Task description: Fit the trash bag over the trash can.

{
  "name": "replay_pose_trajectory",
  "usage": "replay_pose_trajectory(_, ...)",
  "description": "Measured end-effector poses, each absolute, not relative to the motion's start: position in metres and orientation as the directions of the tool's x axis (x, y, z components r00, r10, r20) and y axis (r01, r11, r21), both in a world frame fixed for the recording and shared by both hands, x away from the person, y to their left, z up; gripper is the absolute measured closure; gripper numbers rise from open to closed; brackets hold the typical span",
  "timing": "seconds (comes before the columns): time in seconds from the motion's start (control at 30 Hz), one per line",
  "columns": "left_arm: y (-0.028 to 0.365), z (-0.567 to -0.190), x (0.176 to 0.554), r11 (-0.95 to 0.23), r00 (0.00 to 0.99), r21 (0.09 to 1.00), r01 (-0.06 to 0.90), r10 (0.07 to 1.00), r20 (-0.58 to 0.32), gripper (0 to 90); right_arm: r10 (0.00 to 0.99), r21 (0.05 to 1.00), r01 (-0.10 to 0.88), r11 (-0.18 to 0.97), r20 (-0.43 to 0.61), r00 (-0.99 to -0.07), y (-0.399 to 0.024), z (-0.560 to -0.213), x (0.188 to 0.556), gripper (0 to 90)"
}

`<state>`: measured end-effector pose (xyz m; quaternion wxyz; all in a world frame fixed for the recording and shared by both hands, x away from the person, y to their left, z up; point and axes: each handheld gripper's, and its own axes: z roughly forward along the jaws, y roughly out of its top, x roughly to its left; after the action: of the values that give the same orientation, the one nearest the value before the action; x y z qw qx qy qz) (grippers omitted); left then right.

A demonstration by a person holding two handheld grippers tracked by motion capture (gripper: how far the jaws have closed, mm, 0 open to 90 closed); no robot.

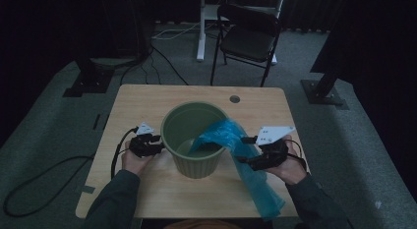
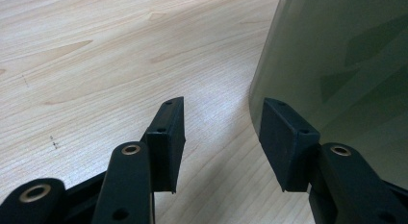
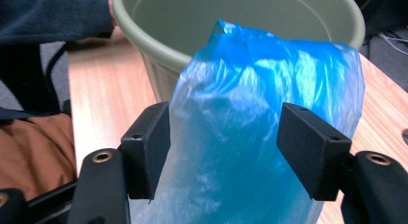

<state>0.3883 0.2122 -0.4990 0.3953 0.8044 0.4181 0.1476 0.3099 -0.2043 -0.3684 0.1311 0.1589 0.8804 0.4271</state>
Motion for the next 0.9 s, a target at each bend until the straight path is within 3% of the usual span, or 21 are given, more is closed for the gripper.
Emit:
replay_pose_trajectory(0.1, 0.212, -0.499, 0.388, -0.338, 0.607, 0.759, 0.557, 0.789, -0.094, 51.7, 0.417, 0.787, 0.179, 0.591, -0.107, -0.903, -0.205, -0.374, 0.311, 36.0)
replay_pose_trajectory(0.27, 0.213, -0.498, 0.388, -0.335, 0.608, 0.762, 0.554, 0.788, -0.096, 51.8, 0.452, 0.783, 0.218, 0.582, -0.089, -0.888, -0.208, -0.381, 0.321, 44.1)
replay_pose_trajectory(0.5, 0.215, -0.496, 0.387, -0.328, 0.609, 0.762, 0.559, 0.785, -0.109, 54.1, 0.471, 0.791, 0.232, 0.566, -0.079, -0.879, -0.207, -0.384, 0.334, 77.4)
replay_pose_trajectory(0.9, 0.223, -0.480, 0.377, -0.330, 0.647, 0.788, 0.520, 0.754, -0.111, 56.6, 0.437, 0.805, 0.199, 0.559, -0.081, -0.896, -0.207, -0.360, 0.357, 84.2)
